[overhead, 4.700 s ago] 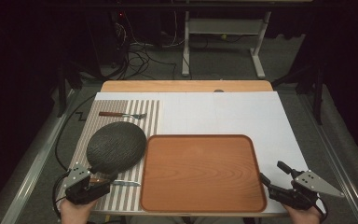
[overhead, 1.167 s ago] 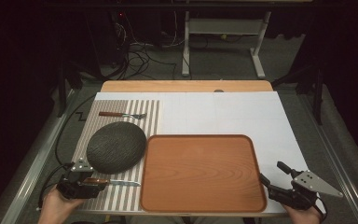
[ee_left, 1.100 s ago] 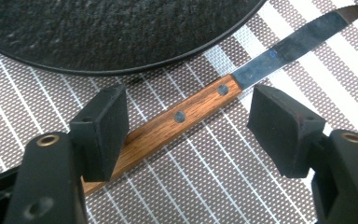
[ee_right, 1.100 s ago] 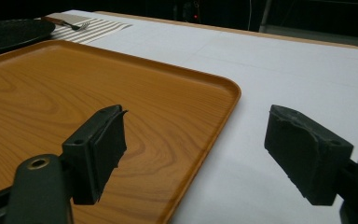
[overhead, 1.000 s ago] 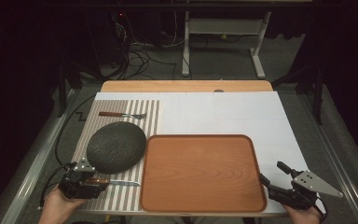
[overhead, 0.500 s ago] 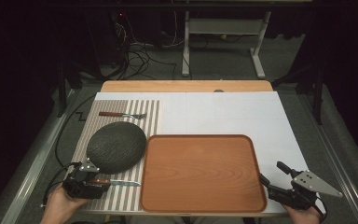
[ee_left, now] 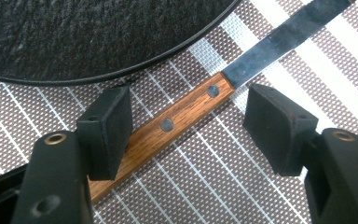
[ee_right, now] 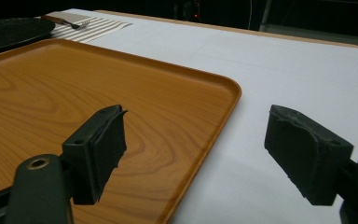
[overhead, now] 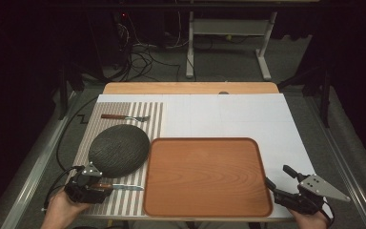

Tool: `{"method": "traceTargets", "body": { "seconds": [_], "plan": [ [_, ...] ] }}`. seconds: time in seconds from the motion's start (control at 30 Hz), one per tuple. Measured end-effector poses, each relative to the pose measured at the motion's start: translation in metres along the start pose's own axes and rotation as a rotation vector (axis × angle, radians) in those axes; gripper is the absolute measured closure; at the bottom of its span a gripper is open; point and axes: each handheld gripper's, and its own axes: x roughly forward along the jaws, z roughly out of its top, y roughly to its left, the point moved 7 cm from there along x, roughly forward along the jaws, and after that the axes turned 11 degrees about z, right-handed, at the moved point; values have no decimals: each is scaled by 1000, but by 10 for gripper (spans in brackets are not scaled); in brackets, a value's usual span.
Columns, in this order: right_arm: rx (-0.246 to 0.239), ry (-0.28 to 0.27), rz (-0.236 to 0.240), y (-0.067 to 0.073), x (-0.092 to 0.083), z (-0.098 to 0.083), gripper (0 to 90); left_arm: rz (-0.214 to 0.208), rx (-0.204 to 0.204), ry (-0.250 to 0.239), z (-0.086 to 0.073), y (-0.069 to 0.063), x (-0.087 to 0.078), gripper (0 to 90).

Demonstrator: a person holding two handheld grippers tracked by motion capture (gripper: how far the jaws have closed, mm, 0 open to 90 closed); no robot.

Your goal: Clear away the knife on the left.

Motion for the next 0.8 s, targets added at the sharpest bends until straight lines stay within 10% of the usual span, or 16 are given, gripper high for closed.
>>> {"method": "traceTargets", "body": {
  "seconds": [0.8],
  "plan": [
    [1,-3,0,0,0,0,209,-21,21,6,-1,-2,-2,398]
  ]
}}
